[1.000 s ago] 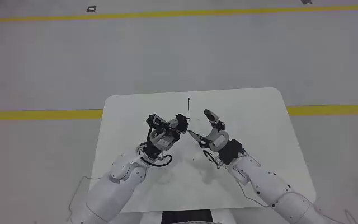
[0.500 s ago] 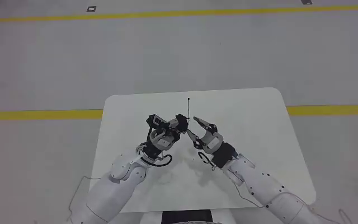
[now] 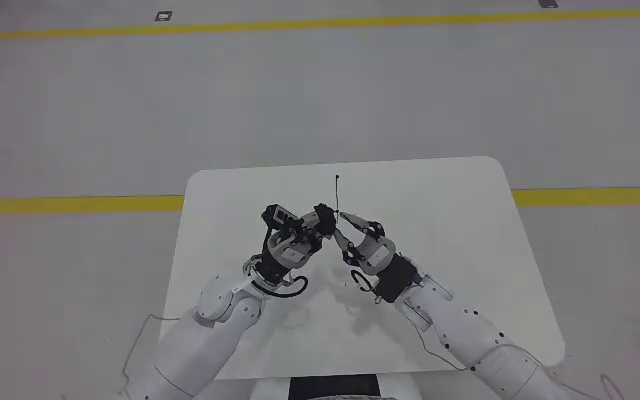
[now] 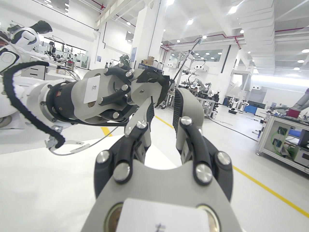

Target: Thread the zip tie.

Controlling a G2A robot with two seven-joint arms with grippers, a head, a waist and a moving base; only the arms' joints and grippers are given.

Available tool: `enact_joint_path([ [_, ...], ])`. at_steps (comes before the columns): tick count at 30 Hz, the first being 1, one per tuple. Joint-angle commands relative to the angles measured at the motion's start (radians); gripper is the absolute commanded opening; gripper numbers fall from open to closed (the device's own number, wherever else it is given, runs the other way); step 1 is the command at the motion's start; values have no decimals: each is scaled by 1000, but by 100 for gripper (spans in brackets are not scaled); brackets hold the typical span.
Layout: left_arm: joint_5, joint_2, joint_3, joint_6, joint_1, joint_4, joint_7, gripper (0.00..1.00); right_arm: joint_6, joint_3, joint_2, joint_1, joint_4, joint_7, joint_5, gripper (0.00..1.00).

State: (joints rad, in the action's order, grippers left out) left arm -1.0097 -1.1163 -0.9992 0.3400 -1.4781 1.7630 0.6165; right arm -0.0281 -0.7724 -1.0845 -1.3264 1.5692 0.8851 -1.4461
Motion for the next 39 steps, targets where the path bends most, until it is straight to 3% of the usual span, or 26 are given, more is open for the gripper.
enact_joint_path([
  [1,0,0,0,0,0,0,0,0,-1,-3,-3,-2,1,1,-5,17],
  [16,0,0,0,0,0,0,0,0,17,-39,-24,-24,11,-5,-26,4],
  [27,0,0,0,0,0,0,0,0,7,-62,-38,-33,13,-11,-37,12],
  [33,0,0,0,0,0,0,0,0,-2,-70,-46,-35,10,-15,-39,9],
  [39,0,0,0,0,0,0,0,0,-11,-77,-54,-34,9,-19,-44,13],
])
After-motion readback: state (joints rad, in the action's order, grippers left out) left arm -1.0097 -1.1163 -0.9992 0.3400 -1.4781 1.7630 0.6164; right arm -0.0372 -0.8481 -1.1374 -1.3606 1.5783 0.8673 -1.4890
